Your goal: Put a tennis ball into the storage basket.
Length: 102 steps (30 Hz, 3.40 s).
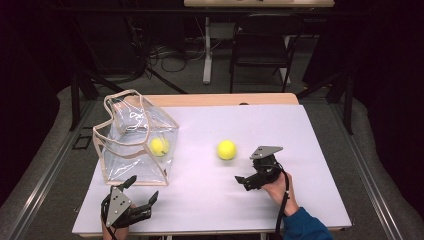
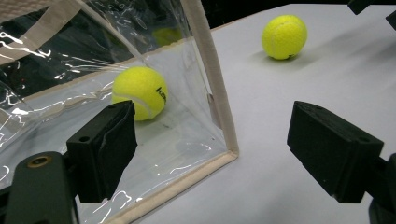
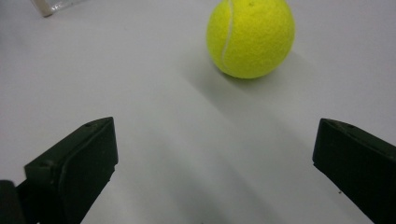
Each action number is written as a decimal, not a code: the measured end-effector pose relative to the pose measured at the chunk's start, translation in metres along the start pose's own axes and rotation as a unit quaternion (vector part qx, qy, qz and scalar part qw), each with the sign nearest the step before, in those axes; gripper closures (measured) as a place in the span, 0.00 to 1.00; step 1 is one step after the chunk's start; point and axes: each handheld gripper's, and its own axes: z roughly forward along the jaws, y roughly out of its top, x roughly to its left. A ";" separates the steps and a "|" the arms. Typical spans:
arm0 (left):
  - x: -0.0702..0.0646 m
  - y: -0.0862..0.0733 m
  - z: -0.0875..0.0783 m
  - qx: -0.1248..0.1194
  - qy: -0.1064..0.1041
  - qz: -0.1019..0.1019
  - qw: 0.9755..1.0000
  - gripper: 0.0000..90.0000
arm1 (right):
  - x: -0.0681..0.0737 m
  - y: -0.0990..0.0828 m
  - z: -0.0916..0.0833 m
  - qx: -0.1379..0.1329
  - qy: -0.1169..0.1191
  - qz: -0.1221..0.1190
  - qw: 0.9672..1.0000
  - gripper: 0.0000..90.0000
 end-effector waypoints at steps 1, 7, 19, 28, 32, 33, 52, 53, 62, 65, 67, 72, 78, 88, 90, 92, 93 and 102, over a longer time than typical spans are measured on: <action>0.000 0.000 0.000 0.001 -0.001 0.000 1.000 0.18 | -0.001 -0.001 0.000 0.002 -0.002 0.001 1.000 0.00; 0.001 0.000 -0.002 -0.001 0.002 -0.002 1.000 0.18 | -0.004 -0.001 0.003 0.010 -0.002 0.002 1.000 0.00; 0.001 -0.002 -0.007 0.000 0.009 -0.004 1.000 0.18 | -0.005 0.011 0.009 0.015 -0.005 0.005 1.000 0.00; 0.001 -0.003 -0.008 0.002 0.014 -0.006 1.000 0.18 | -0.009 0.025 0.018 0.027 -0.010 0.002 1.000 0.00; 0.001 -0.003 -0.008 0.003 0.013 -0.004 1.000 0.18 | -0.011 0.027 0.022 0.034 -0.006 0.005 0.999 0.00; 0.001 -0.003 -0.008 0.003 0.013 -0.004 1.000 0.18 | -0.011 0.029 0.024 0.037 -0.004 0.004 0.999 0.00; 0.001 -0.004 -0.013 0.004 0.023 -0.007 1.000 0.18 | -0.013 0.052 0.043 0.044 0.000 -0.002 0.999 0.00; 0.001 -0.004 -0.013 0.003 0.023 -0.006 1.000 0.18 | -0.013 0.053 0.044 0.044 0.000 -0.006 0.999 0.00; 0.001 -0.005 -0.013 0.005 0.022 -0.006 1.000 0.18 | -0.012 0.060 0.053 0.048 -0.001 -0.010 0.999 0.00; 0.001 -0.004 -0.013 0.004 0.022 -0.005 1.000 0.18 | -0.011 0.062 0.055 0.050 -0.003 -0.014 0.999 0.00; 0.001 -0.005 -0.013 0.005 0.022 -0.006 1.000 0.18 | -0.010 0.063 0.058 0.049 -0.001 -0.012 0.999 0.00; 0.001 -0.005 -0.014 0.004 0.023 -0.006 1.000 0.18 | -0.011 0.063 0.064 0.053 0.003 -0.013 0.998 0.00; 0.001 -0.005 -0.013 0.004 0.020 -0.006 1.000 0.18 | -0.013 0.062 0.066 0.054 0.004 -0.008 0.998 0.00; 0.001 -0.005 -0.013 0.005 0.020 -0.006 1.000 0.18 | -0.018 0.061 0.072 0.052 -0.001 0.005 0.999 0.00; 0.001 -0.005 -0.012 0.006 0.019 -0.008 1.000 0.18 | -0.020 0.060 0.074 0.049 -0.005 0.010 0.999 0.00; 0.001 -0.005 -0.012 0.005 0.019 -0.008 1.000 0.18 | -0.021 0.060 0.075 0.048 -0.006 0.011 0.999 0.00; 0.001 -0.005 -0.012 0.005 0.019 -0.007 1.000 0.18 | -0.022 0.060 0.075 0.048 -0.007 0.015 0.999 0.00; 0.001 -0.005 -0.012 0.006 0.019 -0.008 1.000 0.18 | -0.024 0.058 0.083 0.050 -0.012 0.019 0.999 0.14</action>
